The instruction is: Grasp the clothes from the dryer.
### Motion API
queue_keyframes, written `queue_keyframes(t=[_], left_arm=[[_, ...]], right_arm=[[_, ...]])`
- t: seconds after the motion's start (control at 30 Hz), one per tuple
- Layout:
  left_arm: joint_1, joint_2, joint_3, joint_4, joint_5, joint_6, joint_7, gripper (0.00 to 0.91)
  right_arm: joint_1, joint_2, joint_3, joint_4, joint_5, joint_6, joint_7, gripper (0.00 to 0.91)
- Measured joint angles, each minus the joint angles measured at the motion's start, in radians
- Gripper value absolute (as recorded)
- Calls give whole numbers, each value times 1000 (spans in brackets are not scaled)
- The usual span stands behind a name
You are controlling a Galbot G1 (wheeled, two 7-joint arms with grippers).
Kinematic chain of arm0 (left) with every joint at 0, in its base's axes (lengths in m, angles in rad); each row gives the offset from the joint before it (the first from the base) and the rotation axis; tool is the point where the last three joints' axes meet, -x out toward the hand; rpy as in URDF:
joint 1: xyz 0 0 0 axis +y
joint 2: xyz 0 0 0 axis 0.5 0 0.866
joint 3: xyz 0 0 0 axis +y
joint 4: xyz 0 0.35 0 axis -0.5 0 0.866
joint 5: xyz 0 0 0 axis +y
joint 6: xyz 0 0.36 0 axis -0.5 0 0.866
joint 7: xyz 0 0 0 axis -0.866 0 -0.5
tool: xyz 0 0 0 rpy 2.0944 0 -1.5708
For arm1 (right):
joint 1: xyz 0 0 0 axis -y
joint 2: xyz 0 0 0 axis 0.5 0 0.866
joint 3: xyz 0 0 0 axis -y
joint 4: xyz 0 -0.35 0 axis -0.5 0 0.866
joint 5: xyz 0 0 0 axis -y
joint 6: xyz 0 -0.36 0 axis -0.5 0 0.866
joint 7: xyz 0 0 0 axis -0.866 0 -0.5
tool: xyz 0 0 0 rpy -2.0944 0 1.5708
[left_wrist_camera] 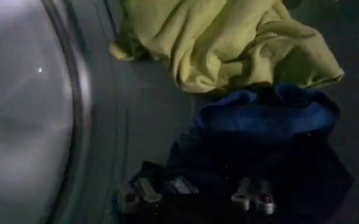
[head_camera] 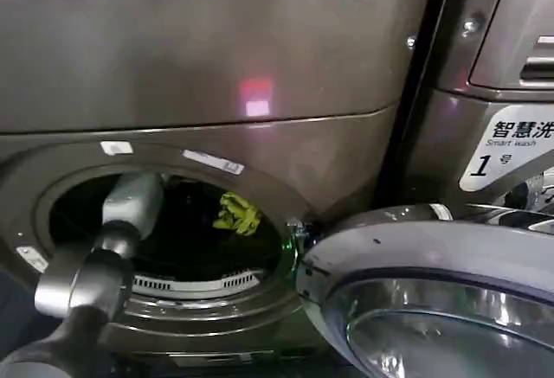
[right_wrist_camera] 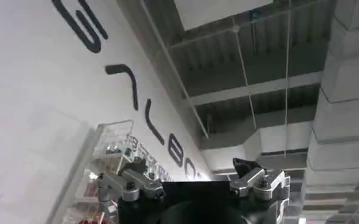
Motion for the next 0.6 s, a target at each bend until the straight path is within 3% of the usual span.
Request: queue_keyframes(t=[0.27, 0.6], left_arm=[[-3, -9, -43, -53, -80, 26, -29, 0], [125, 11, -93, -302, -376, 153, -160, 0]], right_arm=[[3, 2, -6, 1, -2, 1, 0, 907], [18, 3, -23, 9, -6, 2, 1, 907]])
